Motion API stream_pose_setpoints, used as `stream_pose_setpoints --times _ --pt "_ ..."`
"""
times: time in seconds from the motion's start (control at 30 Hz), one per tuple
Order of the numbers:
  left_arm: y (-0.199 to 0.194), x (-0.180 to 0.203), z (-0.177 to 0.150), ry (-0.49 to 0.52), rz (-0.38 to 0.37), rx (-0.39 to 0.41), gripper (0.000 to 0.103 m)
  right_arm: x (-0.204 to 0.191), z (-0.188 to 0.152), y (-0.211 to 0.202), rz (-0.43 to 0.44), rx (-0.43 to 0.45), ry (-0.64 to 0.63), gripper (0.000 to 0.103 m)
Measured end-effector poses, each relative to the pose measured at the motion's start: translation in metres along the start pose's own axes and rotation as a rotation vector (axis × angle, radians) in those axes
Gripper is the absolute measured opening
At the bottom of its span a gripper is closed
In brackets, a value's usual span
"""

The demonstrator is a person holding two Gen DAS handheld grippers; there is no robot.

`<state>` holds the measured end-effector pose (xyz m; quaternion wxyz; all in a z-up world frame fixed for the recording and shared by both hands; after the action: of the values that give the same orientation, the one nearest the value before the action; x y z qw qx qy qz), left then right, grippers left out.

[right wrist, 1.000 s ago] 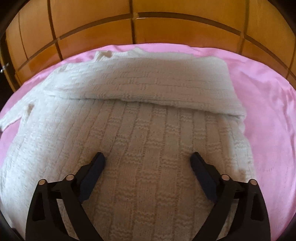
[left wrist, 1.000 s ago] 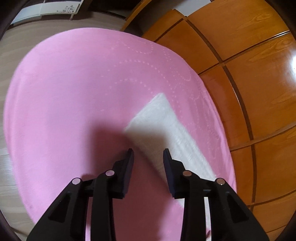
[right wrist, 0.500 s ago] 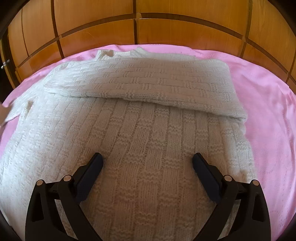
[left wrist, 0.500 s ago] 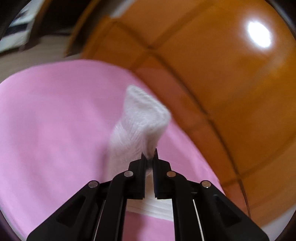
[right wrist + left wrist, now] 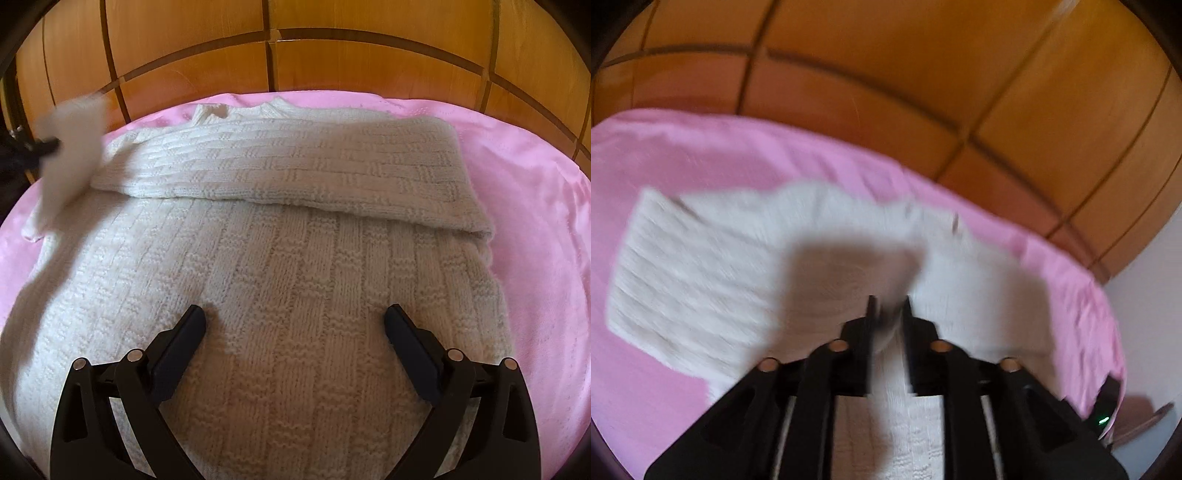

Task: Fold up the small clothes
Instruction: 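Grasp the other sleeve with the left gripper and fold it across the body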

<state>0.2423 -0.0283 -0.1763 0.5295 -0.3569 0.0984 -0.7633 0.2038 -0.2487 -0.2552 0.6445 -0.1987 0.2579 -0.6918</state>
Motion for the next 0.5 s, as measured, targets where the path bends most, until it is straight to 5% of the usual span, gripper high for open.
stream_pose_setpoints --times 0.03,0.07,0.2,0.27,0.33,0.5 --pt "0.003 0.001 -0.008 0.002 0.004 -0.012 0.046 0.000 0.000 0.000 0.002 0.001 0.002 0.097" --pt "0.005 0.000 -0.010 0.000 0.005 -0.010 0.050 0.000 0.000 0.000 0.005 0.001 0.005 0.097" --pt "-0.027 -0.015 -0.029 -0.009 0.026 0.000 0.050 0.001 0.002 -0.002 0.016 -0.004 0.013 0.097" --pt "-0.040 -0.025 -0.036 -0.001 0.044 0.013 0.049 -0.001 0.008 -0.006 0.014 0.000 0.008 0.088" --pt "-0.048 -0.032 -0.049 0.002 0.060 0.009 0.049 -0.015 0.024 -0.012 0.104 0.010 0.054 0.068" --pt "-0.057 -0.052 -0.081 -0.034 0.085 -0.015 0.049 -0.084 0.054 0.007 0.369 -0.067 0.145 0.054"
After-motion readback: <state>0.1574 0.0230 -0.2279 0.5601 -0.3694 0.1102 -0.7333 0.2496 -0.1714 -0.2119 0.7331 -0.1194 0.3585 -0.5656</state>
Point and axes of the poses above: each gripper's, at about its wrist camera, not at the fingertips, and y roughly the way its jaws point, x to its right, z to its top, the point moved 8 cm from there along y, roughly the way its jaws point, and after that the axes turned 13 degrees about x, right-handed, at the moved point
